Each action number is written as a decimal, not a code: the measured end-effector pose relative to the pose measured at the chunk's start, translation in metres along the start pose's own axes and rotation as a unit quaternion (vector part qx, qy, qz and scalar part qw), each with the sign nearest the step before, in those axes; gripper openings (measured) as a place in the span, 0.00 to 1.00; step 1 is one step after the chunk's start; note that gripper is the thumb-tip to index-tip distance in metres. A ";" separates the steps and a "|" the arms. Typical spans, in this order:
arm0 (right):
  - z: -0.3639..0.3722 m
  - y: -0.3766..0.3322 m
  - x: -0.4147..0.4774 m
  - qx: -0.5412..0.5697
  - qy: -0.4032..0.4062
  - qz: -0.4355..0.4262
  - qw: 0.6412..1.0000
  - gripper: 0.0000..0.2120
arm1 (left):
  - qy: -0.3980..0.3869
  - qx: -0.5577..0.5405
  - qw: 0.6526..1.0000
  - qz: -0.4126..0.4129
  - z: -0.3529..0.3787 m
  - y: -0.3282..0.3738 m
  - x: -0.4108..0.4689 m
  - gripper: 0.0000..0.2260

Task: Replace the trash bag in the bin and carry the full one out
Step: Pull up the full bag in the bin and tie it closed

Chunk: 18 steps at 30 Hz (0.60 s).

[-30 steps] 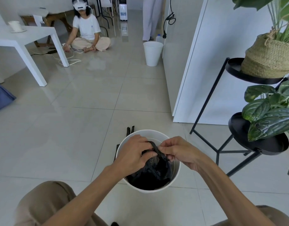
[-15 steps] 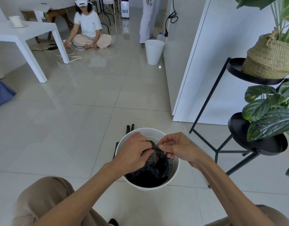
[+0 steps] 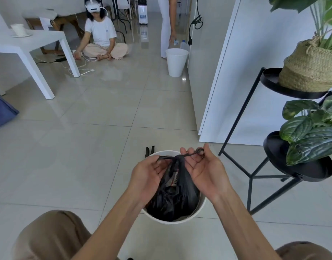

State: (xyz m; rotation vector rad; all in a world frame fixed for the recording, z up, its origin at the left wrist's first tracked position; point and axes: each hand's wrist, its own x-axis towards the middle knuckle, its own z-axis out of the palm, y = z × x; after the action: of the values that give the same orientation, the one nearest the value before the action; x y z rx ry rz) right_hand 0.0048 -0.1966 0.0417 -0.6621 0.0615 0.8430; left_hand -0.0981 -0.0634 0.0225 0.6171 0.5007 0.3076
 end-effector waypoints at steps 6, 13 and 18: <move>-0.015 0.008 0.014 0.136 0.062 -0.001 0.989 0.21 | -0.017 -0.206 0.978 0.006 0.001 0.013 0.005 0.14; -0.045 -0.023 0.033 -0.125 0.125 -0.087 0.980 0.20 | 0.135 0.058 0.984 0.099 -0.038 0.041 0.029 0.14; -0.102 -0.033 0.040 -0.235 0.218 -0.080 0.944 0.19 | 0.230 0.188 0.948 0.116 -0.079 0.046 0.040 0.13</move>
State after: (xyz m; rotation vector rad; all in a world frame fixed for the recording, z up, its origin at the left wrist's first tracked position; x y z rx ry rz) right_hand 0.0764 -0.2432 -0.0353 -1.2815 0.2070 0.5403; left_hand -0.1120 0.0261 -0.0191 0.9872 0.9520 0.5950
